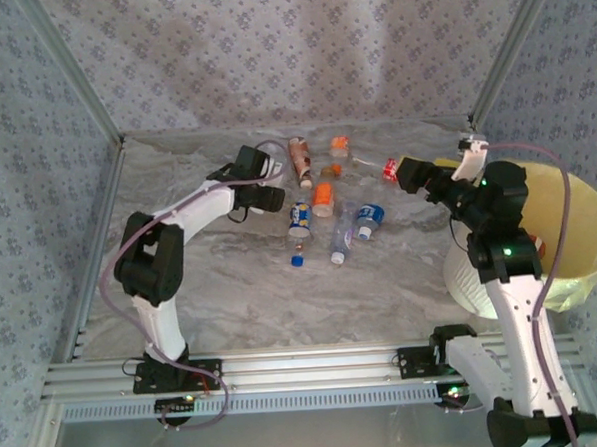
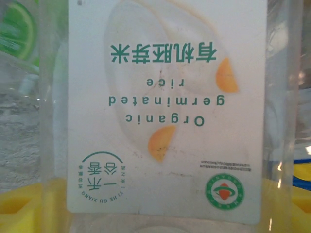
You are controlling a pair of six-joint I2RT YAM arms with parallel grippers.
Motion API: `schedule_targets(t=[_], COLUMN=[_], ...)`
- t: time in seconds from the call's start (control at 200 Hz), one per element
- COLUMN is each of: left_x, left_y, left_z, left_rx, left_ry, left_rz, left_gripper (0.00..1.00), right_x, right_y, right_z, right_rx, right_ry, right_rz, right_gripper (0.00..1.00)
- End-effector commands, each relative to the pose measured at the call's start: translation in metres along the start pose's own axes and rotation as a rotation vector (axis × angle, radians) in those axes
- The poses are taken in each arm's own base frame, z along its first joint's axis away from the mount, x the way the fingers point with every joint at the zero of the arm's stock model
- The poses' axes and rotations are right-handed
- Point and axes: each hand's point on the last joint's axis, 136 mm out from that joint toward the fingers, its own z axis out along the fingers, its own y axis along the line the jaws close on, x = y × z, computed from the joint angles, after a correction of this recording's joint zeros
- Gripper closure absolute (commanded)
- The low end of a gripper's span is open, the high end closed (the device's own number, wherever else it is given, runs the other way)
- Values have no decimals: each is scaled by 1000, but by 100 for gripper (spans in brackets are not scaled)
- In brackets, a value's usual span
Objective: Put the plastic bottles in the bin
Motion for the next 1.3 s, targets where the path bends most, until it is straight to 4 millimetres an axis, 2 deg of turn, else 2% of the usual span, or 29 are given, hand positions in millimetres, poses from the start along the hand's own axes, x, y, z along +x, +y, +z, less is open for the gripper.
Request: schedule_targets(t=[0.0,0.125,0.37,0.46,0.475,0.595,0.685,0.819,1.044,1.174,1.294], left_x=[-22,-26,-34,-34,-34,-31,-29,-29,-30,-32,-34], left_y=[-8,-21,-47,-58,-60,-75,-84,-93,-111,-115,-118], left_z=[-32,-68,-148,-173,-177,-200,-208,-210,-212,-209,-207], left_rx=[38,101,195,247,257,324,344,327,344,343,335], left_ry=[-129,-225,-462,-524,-532,-569,-577,-582,-607,-601,-592], left_rz=[-55,-60,26,67,73,131,170,214,265,275,283], left_gripper=[28,29,30,30,30,30,30,30,30,30,30], right_x=[-2,8,27,41,30,39,47,51,69,76,77], right_y=[11,31,52,75,86,118,139,160,142,142,147], right_z=[10,27,68,85,84,98,104,109,129,132,132], right_rx=[-19,-78,-77,-191,-231,-358,-440,-521,-345,-308,-323], right_ry=[-13,37,165,255,241,309,347,333,345,370,378], right_rz=[58,84,238,273,267,266,237,215,204,169,160], right_gripper=[0,0,0,0,0,0,0,0,2,5,15])
